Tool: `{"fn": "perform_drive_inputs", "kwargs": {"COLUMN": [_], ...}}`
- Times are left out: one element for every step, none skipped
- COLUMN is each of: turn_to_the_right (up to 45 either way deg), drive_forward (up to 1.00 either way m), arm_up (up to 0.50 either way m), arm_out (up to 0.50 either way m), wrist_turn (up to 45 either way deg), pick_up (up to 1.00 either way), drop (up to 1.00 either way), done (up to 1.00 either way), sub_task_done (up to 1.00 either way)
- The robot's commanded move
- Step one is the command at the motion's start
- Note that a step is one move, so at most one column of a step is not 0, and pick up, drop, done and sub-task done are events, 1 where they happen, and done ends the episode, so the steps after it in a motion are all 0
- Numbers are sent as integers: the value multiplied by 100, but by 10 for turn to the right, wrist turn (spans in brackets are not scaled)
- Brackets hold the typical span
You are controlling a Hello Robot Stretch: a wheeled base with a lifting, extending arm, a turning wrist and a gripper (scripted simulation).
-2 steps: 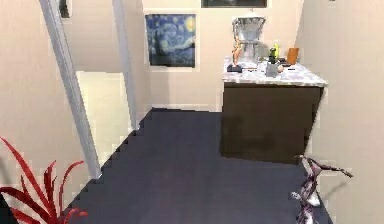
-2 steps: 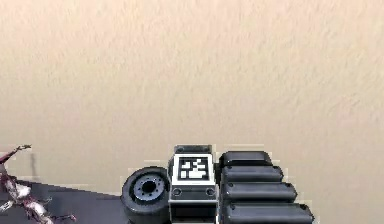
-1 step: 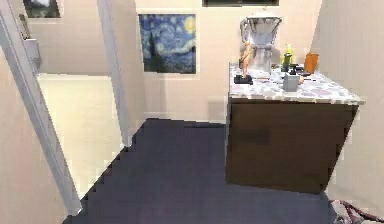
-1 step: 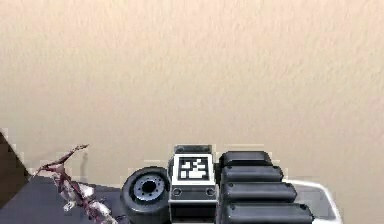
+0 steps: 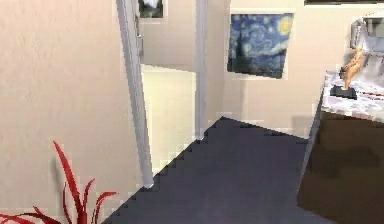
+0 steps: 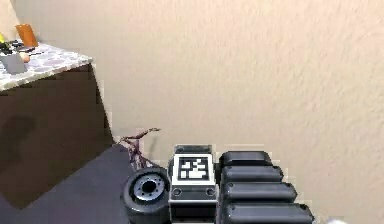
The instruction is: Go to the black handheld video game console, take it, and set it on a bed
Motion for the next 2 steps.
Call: {"fn": "perform_drive_inputs", "kwargs": {"turn_to_the_right": [0, 0], "drive_forward": [100, 90], "arm_up": [0, 0], "arm_out": [0, 0], "wrist_turn": [0, 0], "pick_up": [0, 0], "drop": [0, 0], "done": [0, 0], "sub_task_done": [0, 0]}}
